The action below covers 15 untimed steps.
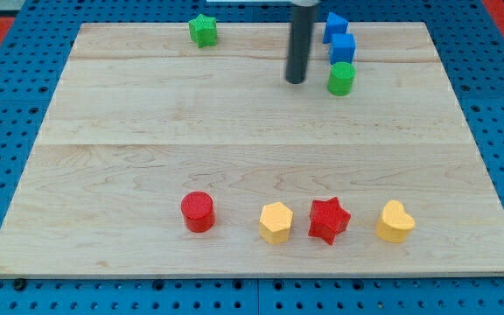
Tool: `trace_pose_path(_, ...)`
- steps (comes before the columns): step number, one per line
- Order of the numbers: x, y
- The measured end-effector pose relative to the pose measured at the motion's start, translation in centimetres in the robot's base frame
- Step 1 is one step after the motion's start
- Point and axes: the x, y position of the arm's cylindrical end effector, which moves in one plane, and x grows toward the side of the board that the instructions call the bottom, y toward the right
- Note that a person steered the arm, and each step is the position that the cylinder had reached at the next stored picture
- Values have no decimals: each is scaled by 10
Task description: Push the green star at the bottom of the green circle
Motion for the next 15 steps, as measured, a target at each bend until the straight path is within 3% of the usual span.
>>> trace_pose_path(2,-38,-129)
trace_pose_path(4,-111,-175)
trace_pose_path(5,-125,-165)
trace_pose_path(8,-102,-75)
trace_pose_path(11,-64,-64)
trace_pose_path(14,-109,-66)
trace_pose_path(15,-91,-40)
